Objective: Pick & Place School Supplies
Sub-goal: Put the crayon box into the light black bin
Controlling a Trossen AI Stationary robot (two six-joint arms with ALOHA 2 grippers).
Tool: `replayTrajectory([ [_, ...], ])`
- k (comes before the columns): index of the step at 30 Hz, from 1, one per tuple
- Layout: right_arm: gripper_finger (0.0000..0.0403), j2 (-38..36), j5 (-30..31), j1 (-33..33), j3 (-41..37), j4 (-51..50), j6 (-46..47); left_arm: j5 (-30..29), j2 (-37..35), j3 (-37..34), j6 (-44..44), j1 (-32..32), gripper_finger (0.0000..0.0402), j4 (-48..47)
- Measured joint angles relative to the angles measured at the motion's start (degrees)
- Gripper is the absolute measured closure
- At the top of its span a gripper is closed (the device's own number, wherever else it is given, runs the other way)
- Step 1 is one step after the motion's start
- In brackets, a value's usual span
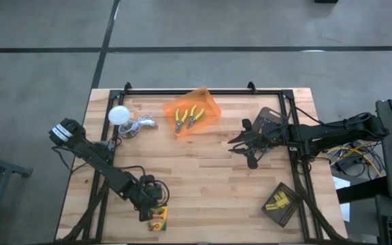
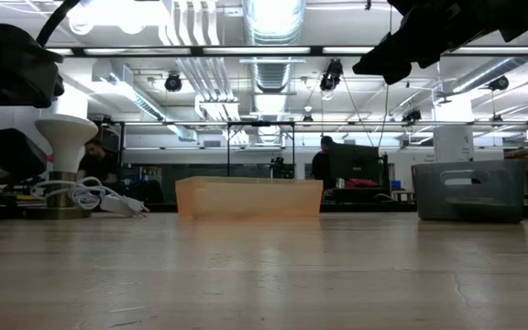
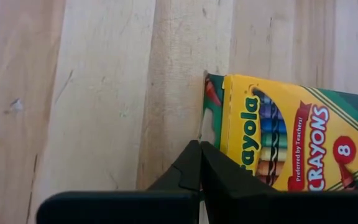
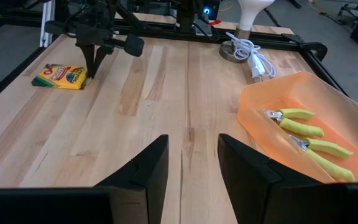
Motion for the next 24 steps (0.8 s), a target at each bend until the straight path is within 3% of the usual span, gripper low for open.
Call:
replayTrajectory([
  [24, 0.0266, 0.02, 0.00, 0.00, 0.00, 0.01, 0.00, -7.37, -6.67, 0.07, 2.75, 0.06, 0.0401, -0.37],
])
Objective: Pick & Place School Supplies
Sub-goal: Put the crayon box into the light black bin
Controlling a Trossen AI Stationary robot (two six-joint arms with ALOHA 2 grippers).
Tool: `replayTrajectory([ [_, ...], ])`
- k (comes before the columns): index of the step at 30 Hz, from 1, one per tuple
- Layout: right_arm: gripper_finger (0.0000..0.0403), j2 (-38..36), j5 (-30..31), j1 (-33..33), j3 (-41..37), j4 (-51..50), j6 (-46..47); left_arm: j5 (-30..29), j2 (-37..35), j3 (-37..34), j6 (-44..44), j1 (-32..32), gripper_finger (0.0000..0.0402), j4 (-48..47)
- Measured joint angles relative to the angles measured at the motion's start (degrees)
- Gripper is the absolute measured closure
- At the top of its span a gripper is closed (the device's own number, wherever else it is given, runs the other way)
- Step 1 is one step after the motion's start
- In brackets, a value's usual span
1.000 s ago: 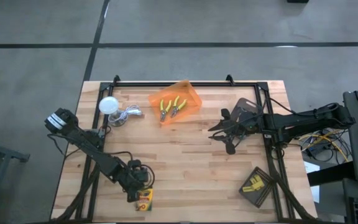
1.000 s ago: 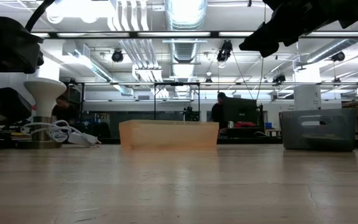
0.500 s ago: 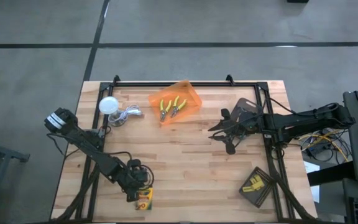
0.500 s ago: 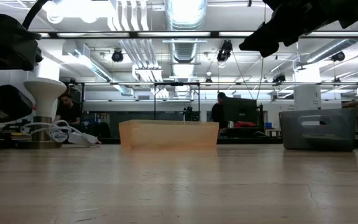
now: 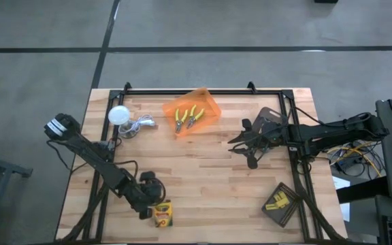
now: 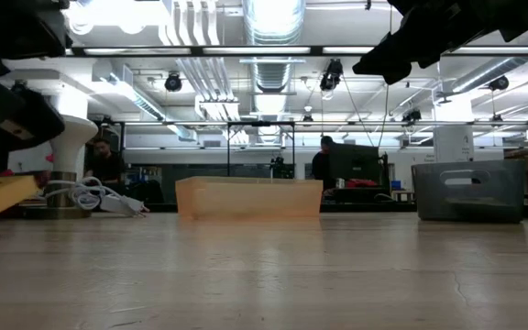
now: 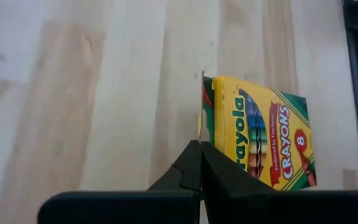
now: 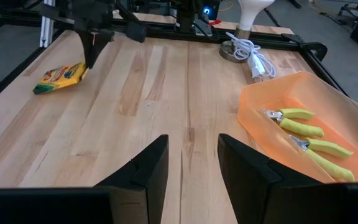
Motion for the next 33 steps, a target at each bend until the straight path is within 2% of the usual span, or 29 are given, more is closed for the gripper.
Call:
replayTrajectory([
  [3, 0.0266, 0.00, -0.01, 0.01, 0.00, -0.01, 0.00, -2.77, -0.04, 0.42, 4.00, 0.00, 0.0401, -0.01],
  [13, 0.0266, 0.00, -0.01, 0.02, 0.00, 0.00, 0.00, -6.55, -0.08, 4.31, 13.54, -0.06, 0.0401, 0.21],
  [21, 0.0266, 0.00, -0.01, 0.00, 0.00, 0.00, 0.00, -10.15, -0.13, 5.22, 13.68, -0.05, 0.0401, 0.22],
  [33, 0.0266, 0.00, 0.01, 0.00, 0.00, 0.00, 0.00, -20.21, -0.13, 5.58, 13.69, 0.00, 0.0401, 1.70],
])
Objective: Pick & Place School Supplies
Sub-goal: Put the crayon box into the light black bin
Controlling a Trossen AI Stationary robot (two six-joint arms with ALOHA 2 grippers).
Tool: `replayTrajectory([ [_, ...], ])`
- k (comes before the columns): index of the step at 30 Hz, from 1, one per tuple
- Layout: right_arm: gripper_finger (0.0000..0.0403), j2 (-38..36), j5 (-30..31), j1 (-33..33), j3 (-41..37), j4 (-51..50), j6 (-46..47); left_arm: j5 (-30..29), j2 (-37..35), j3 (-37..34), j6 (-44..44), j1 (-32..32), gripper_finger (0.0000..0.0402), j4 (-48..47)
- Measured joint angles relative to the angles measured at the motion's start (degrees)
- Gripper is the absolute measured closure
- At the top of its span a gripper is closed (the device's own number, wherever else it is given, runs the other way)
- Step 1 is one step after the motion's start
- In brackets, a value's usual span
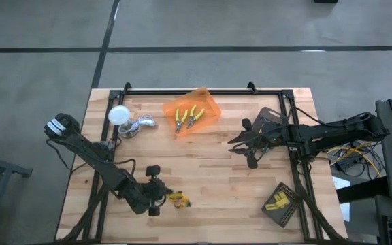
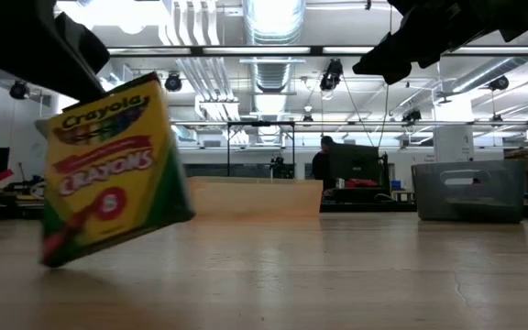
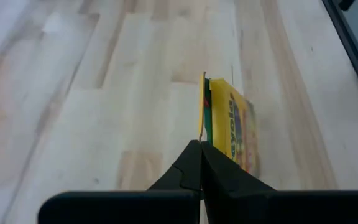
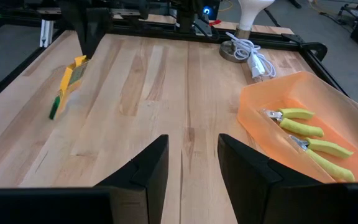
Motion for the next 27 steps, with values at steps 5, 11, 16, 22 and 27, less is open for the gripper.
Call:
replayTrajectory([
  [5, 0.0266, 0.00, -0.02, 0.01, 0.00, 0.00, 0.00, -3.27, 0.00, 0.88, 0.01, 0.00, 0.0399, 0.07],
  [11, 0.0266, 0.00, 0.00, 0.02, 0.00, 0.00, 0.00, -5.91, -0.13, 3.20, 1.41, 0.15, 0.0400, -0.05],
  [16, 0.0266, 0.00, -0.01, 0.01, 0.00, 0.00, 0.00, -6.02, -0.17, 6.28, 5.21, 0.90, 0.0401, 0.01],
  [22, 0.0266, 0.00, -0.02, 0.00, 0.00, 0.00, 0.00, -10.18, -0.22, 9.15, 11.32, 2.51, 0.0401, 0.03],
  [27, 0.0266, 0.00, -0.02, 0.02, 0.00, 0.00, 0.00, -10.57, -0.24, 11.62, 15.97, 4.92, 0.0401, -0.04],
])
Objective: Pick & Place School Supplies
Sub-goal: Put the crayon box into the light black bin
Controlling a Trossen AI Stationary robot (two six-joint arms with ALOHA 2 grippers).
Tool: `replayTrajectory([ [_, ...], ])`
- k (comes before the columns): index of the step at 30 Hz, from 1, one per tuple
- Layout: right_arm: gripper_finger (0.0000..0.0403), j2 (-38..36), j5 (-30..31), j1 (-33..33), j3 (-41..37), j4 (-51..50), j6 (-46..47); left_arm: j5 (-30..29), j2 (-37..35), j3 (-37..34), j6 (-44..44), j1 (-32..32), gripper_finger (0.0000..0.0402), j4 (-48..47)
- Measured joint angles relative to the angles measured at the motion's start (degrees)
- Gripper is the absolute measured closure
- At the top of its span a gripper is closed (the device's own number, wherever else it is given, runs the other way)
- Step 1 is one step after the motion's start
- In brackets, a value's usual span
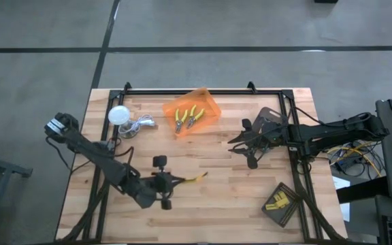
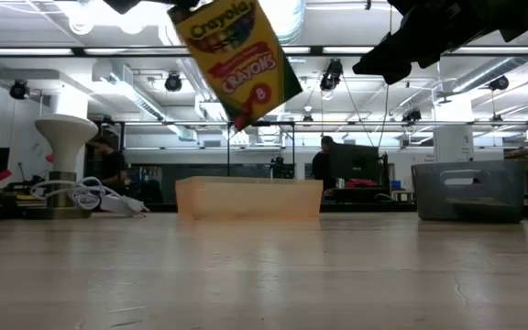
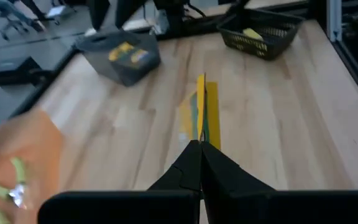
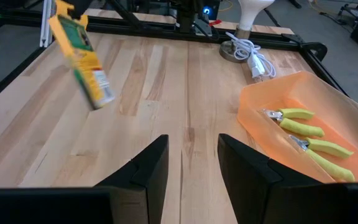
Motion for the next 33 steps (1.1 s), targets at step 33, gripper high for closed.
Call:
replayTrajectory([
  [33, 0.0266, 0.00, 0.00, -0.01, 0.00, 0.37, 0.00, 1.15, 0.00, 7.65, 18.05, 18.85, 0.0399, 0.06],
])
